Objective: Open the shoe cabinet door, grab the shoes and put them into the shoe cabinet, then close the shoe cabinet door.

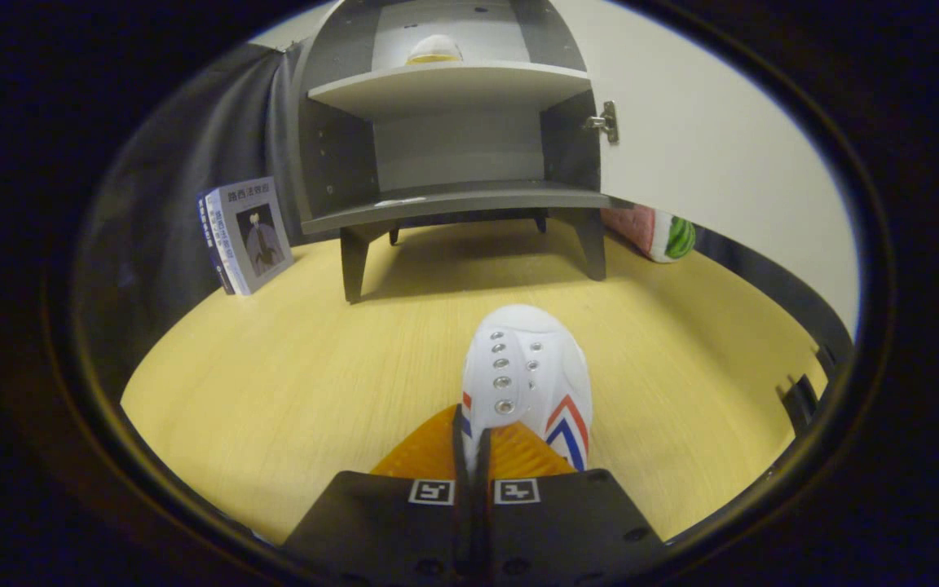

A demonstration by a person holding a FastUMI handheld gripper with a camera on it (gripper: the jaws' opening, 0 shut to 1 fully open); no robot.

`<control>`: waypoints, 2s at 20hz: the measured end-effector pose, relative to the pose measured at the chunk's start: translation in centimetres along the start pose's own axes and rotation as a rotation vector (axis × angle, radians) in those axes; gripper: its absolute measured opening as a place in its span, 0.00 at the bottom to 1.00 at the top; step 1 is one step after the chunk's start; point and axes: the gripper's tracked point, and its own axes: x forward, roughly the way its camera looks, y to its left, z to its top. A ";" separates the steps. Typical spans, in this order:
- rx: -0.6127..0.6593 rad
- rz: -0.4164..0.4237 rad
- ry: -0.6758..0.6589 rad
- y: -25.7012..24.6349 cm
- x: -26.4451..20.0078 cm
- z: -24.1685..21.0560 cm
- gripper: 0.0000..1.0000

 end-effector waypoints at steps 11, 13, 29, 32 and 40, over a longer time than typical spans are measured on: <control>-0.075 0.027 -0.088 0.2 -3.6 5.9 0.03; -0.055 0.026 -0.103 0.2 -4.9 8.6 0.03; -0.206 -0.016 -0.315 3.1 -10.1 39.1 0.03; -0.228 -0.018 -0.318 2.3 -6.1 43.7 0.03; -0.198 0.044 -0.191 -0.8 7.9 49.0 0.03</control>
